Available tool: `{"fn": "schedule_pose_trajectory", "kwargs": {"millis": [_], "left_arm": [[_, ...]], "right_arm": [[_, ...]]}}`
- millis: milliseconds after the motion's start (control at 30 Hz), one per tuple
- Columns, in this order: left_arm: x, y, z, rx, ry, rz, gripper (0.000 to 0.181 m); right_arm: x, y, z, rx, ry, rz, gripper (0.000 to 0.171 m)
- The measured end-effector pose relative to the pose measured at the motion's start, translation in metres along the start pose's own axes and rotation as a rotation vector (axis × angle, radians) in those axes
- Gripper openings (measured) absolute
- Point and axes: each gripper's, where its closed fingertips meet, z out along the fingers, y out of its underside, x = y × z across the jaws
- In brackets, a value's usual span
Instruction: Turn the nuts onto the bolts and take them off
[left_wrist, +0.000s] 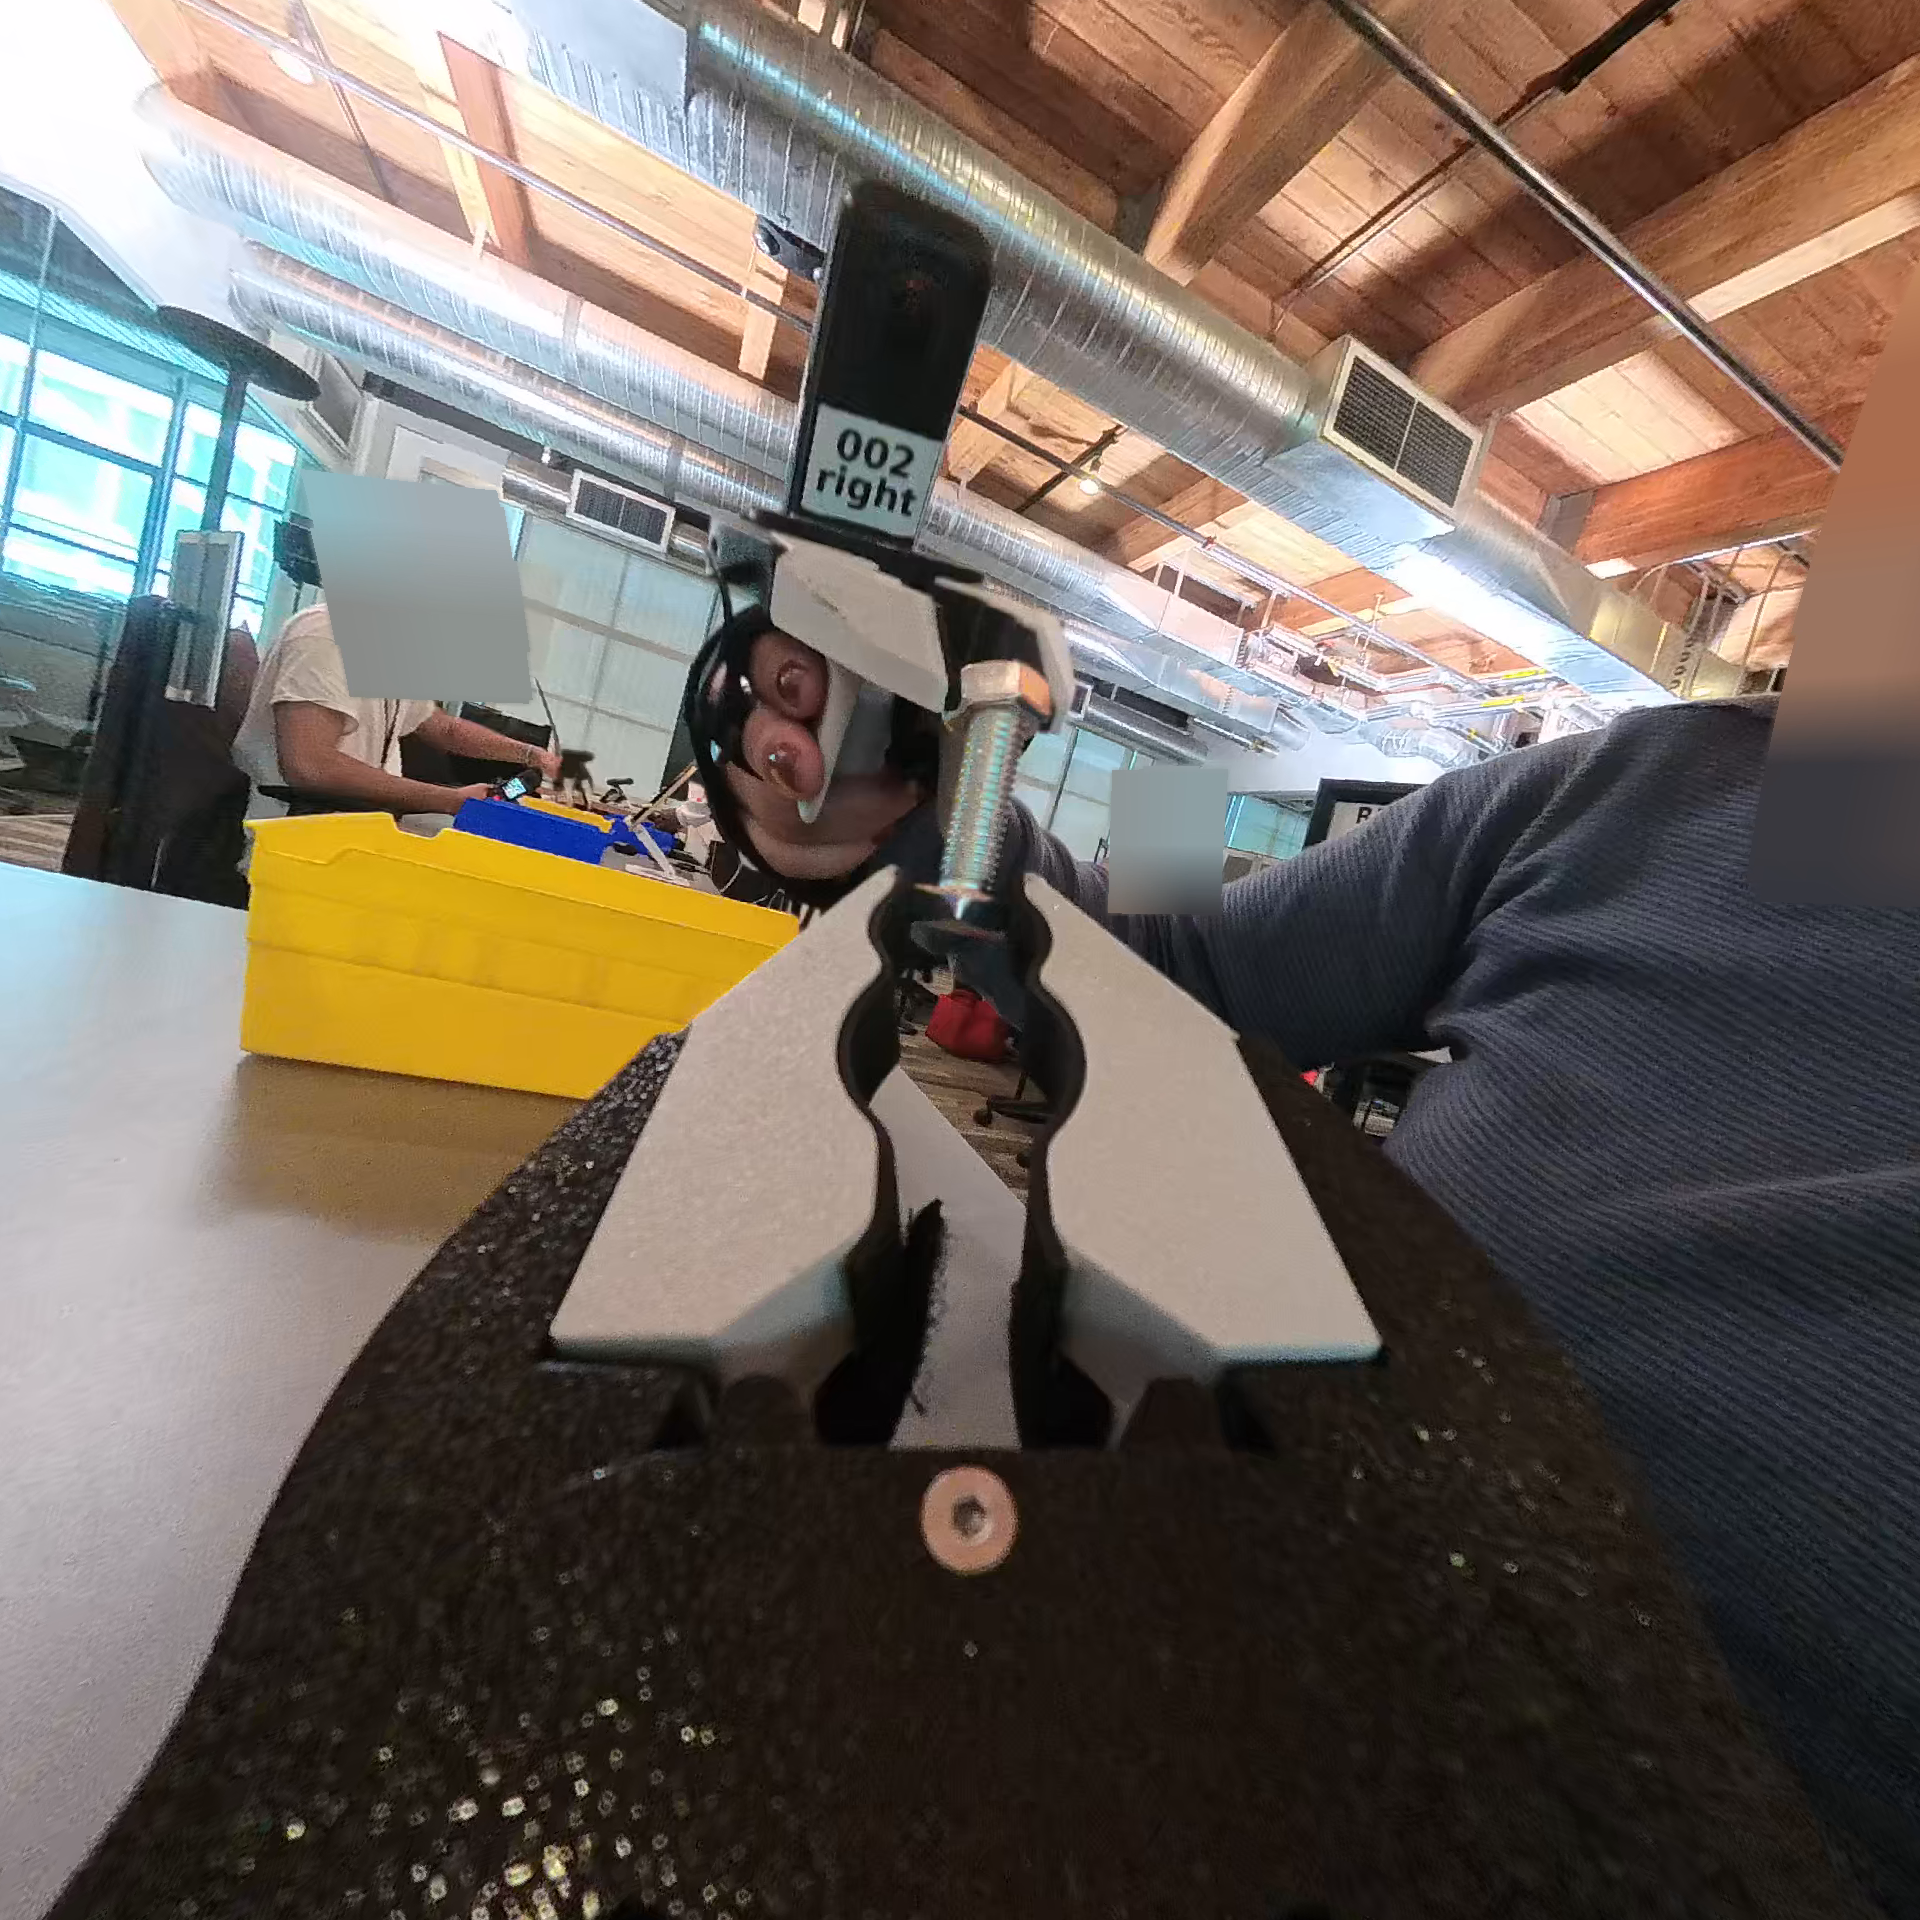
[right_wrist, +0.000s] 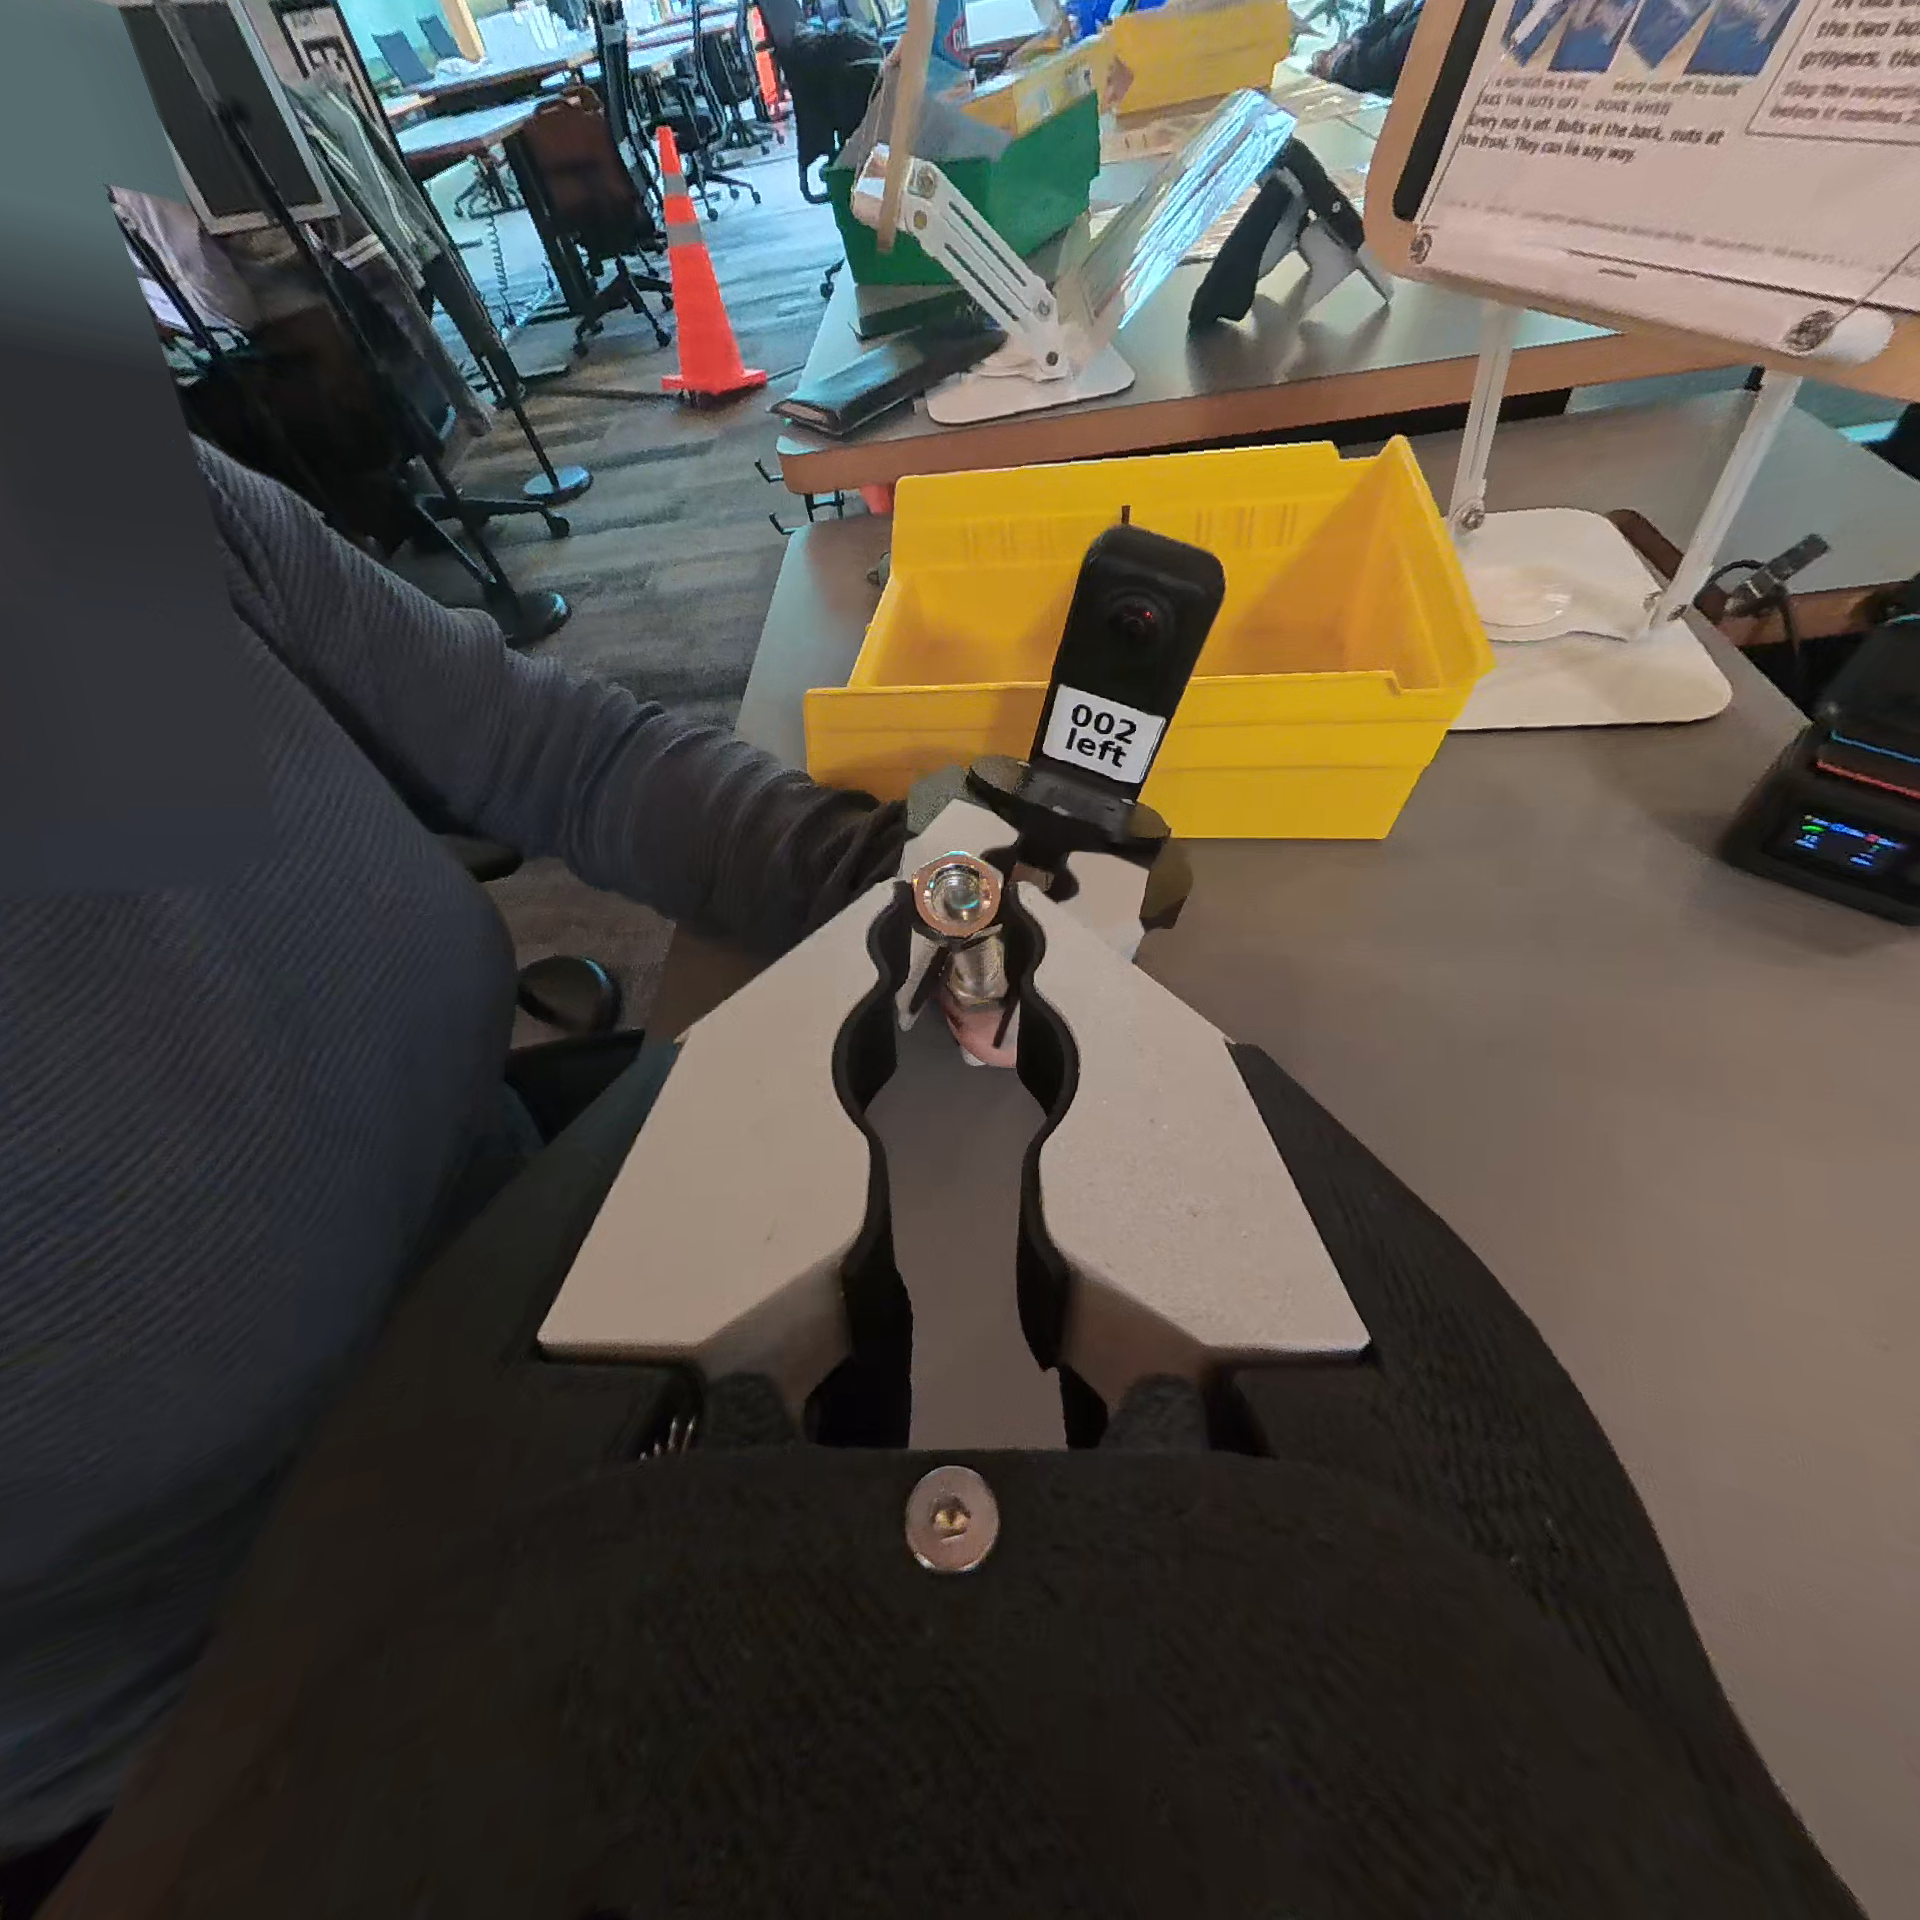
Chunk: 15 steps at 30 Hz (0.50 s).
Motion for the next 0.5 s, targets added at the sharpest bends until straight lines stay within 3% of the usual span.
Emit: {"fn": "schedule_pose_trajectory", "kwargs": {"millis": [500], "left_arm": [[0.0025,0.0064,0.0027,-0.017,0.023,-0.025,0.015]], "right_arm": [[-0.0028,0.007,0.0038,-0.217,-0.024,-0.02,0.016]]}}
